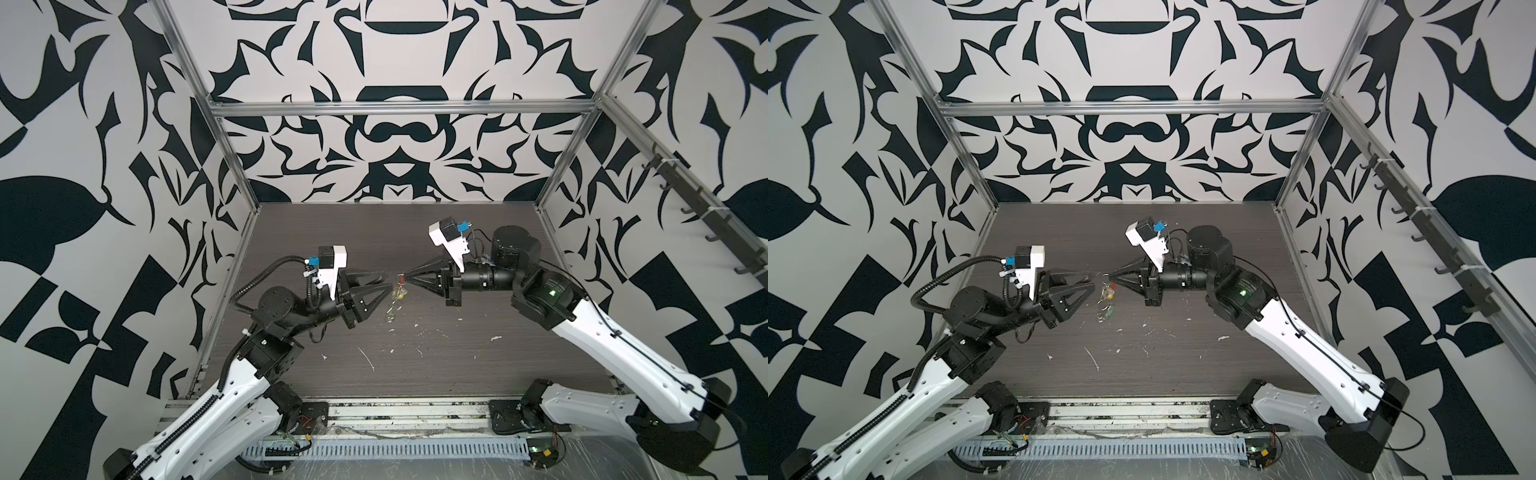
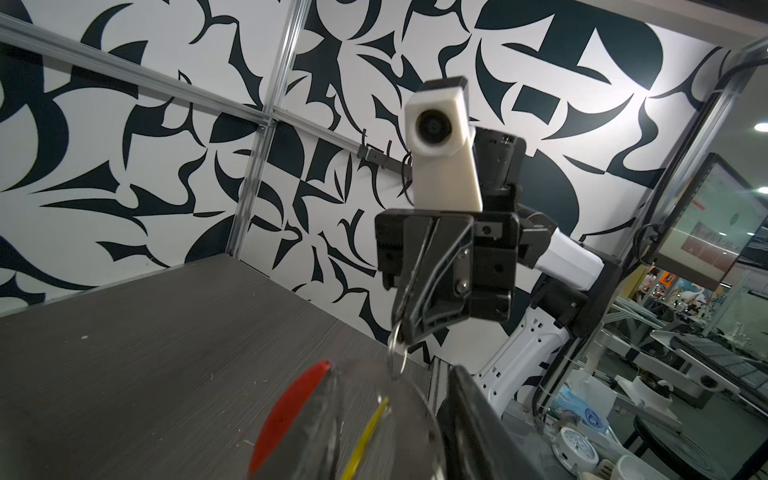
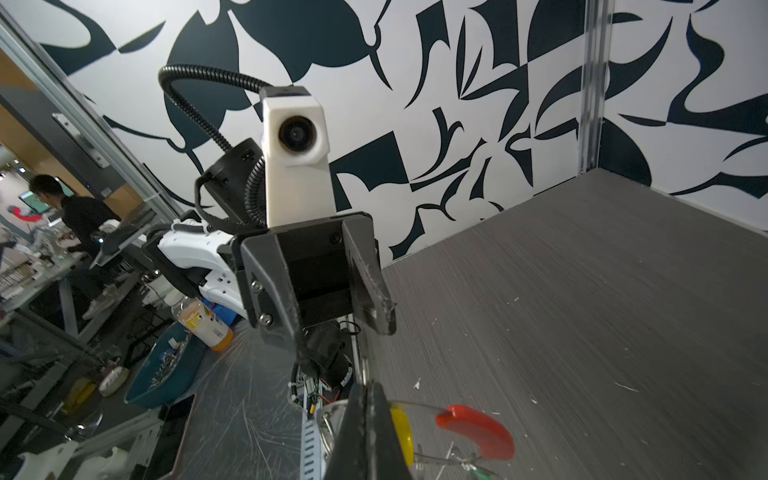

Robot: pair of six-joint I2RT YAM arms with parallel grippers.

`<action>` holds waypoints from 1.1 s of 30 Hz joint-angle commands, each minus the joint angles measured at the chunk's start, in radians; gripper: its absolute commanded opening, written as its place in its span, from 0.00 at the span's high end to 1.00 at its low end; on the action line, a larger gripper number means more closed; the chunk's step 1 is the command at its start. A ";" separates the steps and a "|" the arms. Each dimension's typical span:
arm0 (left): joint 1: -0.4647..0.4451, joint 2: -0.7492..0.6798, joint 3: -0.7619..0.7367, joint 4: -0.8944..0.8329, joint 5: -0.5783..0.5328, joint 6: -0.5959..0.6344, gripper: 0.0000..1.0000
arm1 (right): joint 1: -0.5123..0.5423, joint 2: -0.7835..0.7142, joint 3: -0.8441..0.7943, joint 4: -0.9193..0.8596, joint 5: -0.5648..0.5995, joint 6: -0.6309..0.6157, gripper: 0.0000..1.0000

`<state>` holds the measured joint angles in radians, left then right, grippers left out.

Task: Remove the keys from the keyring

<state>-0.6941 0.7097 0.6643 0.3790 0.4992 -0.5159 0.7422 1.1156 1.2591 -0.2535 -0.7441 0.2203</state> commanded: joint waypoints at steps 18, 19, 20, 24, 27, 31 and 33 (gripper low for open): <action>-0.002 0.116 0.140 -0.228 0.171 0.105 0.64 | 0.045 0.136 0.329 -0.576 0.079 -0.370 1.00; -0.002 0.125 0.145 -0.234 0.176 0.105 0.64 | 0.049 0.139 0.331 -0.576 0.084 -0.369 1.00; -0.002 0.133 0.151 -0.244 0.179 0.104 0.65 | 0.050 0.140 0.334 -0.576 0.087 -0.370 1.00; -0.002 0.155 0.163 -0.259 0.192 0.103 0.70 | 0.056 0.147 0.344 -0.578 0.097 -0.369 1.00; -0.002 0.155 0.161 -0.255 0.192 0.105 0.74 | 0.064 0.154 0.352 -0.582 0.099 -0.371 1.00; -0.002 0.157 0.159 -0.246 0.203 0.101 0.77 | 0.073 0.160 0.359 -0.587 0.118 -0.371 1.00; -0.002 0.158 0.157 -0.239 0.209 0.098 0.78 | 0.075 0.162 0.362 -0.586 0.120 -0.372 1.00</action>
<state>-0.6941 0.8661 0.7963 0.1333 0.6834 -0.4194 0.8082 1.2816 1.5742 -0.8604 -0.6266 -0.1383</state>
